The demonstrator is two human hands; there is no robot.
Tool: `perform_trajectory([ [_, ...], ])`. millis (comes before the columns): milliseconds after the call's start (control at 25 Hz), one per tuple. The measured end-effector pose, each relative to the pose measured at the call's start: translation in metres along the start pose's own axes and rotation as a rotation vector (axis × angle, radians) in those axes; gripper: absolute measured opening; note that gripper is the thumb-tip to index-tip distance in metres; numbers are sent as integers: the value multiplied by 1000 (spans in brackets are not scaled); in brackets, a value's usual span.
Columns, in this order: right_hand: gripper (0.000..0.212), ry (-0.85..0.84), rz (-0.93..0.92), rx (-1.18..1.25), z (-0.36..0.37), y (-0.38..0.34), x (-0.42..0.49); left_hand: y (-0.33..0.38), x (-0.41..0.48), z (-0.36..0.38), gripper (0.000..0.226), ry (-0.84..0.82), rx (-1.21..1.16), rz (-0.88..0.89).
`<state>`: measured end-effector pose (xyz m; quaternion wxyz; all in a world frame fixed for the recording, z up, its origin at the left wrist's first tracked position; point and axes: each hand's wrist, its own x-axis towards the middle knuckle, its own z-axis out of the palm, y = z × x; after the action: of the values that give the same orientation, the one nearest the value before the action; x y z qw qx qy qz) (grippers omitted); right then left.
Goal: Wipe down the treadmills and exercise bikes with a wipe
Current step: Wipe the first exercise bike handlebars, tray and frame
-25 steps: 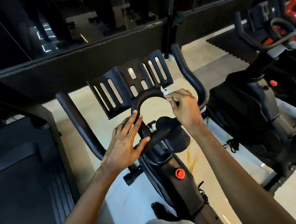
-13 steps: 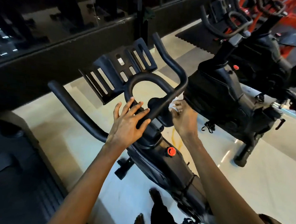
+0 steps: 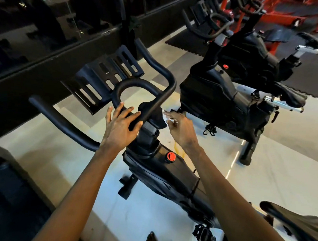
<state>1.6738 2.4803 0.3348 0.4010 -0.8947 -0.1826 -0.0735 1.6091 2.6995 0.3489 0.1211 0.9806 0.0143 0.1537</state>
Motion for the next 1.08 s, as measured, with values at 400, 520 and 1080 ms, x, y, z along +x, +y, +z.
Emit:
perform_trajectory([
  [400,34,226,353,-106,-126,75,-31,56,94,1,40,-176,-390,95],
  [520,48,345,443,-200,-180,96,-53,98,131,16,44,-329,-485,182],
  [1080,54,871,1015,-330,-289,97,-219,316,150,101,41,-722,-735,682],
])
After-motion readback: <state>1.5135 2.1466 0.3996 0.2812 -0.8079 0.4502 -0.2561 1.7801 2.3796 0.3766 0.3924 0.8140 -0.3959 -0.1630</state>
